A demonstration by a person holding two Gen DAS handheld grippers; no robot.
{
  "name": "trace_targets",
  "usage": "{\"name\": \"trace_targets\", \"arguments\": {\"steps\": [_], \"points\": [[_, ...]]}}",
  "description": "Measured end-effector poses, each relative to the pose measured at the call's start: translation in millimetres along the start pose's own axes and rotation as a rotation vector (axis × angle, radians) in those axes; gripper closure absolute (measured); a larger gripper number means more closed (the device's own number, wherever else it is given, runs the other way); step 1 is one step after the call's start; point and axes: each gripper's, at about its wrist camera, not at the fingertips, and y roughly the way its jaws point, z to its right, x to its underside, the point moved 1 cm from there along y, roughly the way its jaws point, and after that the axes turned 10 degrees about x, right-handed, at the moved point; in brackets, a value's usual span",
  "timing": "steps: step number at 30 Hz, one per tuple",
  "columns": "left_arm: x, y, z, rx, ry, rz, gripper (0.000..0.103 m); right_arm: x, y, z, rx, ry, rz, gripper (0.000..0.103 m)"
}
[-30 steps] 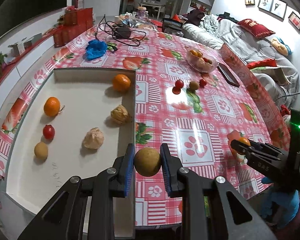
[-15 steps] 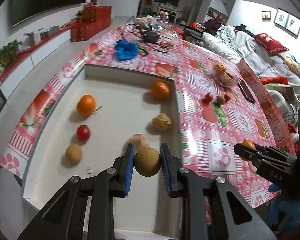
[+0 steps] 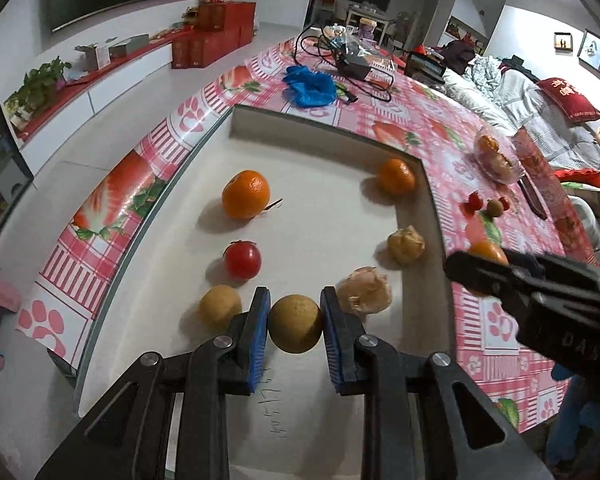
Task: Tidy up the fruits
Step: 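Carry the held kiwi and mandarin orange over the white tray and open both tools, then move both open tools back from the tray toward the loose fruits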
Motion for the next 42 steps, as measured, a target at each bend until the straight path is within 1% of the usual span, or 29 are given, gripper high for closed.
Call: {"name": "trace_targets", "arguments": {"steps": [5,10,13,15,16,17,18,19,21,28,36,38,39,40,42], "points": [[2,9,-4,0.003,-0.002,-0.022,0.075,-15,15,-20,-0.006,-0.033,-0.016,0.067],[3,13,-7,0.008,-0.011,-0.035,0.074,-21,25,-25,-0.009,-0.031,-0.031,0.067],[2,14,-8,0.004,-0.020,-0.036,0.060,-23,30,-26,-0.015,-0.021,-0.048,0.067],[2,13,-9,0.003,-0.024,-0.028,0.041,-24,31,-26,-0.018,-0.020,-0.055,0.067],[2,12,-9,-0.001,-0.029,-0.023,0.038,-23,32,-25,-0.020,-0.018,-0.058,0.066],[1,11,-10,-0.004,-0.033,-0.020,0.032,-23,32,-24,-0.021,-0.015,-0.059,0.064],[1,11,-10,-0.007,-0.037,-0.018,0.029,-24,31,-24,-0.019,-0.013,-0.058,0.047],[0,11,-11,-0.008,-0.042,-0.018,0.028,-24,30,-23,-0.016,-0.010,-0.053,0.035],[0,11,-12,-0.015,-0.051,-0.017,0.025,-24,26,-22,-0.011,-0.009,-0.044,0.035],[-2,8,-9,-0.023,-0.064,-0.017,0.023,-22,19,-13,-0.010,0.007,-0.041,0.035],[-8,-1,14,-0.009,-0.006,-0.016,0.022,-22,0,9,0.009,0.057,-0.020,0.035],[-10,-4,21,0.003,0.001,-0.013,0.022,-21,-6,18,0.022,0.076,-0.009,0.018],[-11,-6,26,0.014,0.005,-0.012,0.022,-20,-8,22,0.033,0.086,0.001,0.003],[-13,-7,31,0.023,0.008,-0.011,0.022,-19,-12,26,0.045,0.096,0.015,0.001],[-16,-9,42,0.043,0.022,-0.011,0.022,-17,-15,36,0.053,0.118,0.019,0.001]]}}
